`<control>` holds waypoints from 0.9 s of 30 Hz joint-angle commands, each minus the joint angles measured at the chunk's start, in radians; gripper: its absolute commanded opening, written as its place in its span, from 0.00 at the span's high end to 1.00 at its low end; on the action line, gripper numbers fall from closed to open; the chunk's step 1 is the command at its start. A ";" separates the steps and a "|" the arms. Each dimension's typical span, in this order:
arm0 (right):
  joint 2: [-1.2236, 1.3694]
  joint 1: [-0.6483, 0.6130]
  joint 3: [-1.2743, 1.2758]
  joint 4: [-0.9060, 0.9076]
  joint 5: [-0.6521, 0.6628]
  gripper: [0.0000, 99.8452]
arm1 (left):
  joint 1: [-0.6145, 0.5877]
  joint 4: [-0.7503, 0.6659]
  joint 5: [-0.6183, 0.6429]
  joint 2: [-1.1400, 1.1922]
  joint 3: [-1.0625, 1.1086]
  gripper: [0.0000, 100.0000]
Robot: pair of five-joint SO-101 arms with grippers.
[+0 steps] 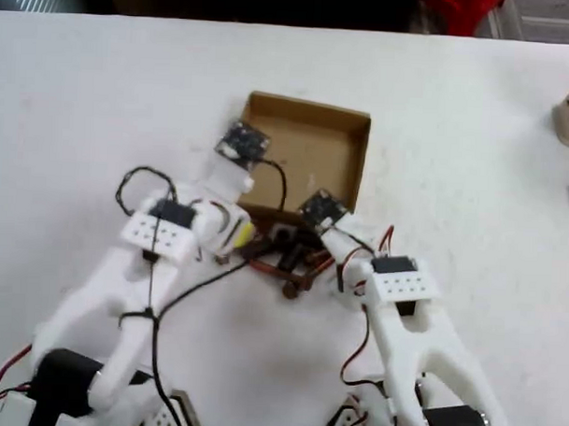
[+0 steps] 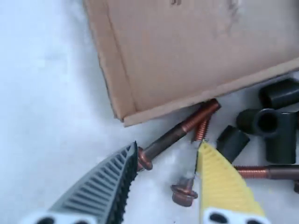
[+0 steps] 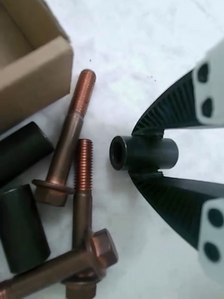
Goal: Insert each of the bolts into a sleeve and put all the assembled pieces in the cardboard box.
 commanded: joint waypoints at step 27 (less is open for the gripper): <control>-0.019 -0.013 -0.029 -0.015 0.014 0.98 | -0.110 0.044 -0.061 0.271 -0.239 0.78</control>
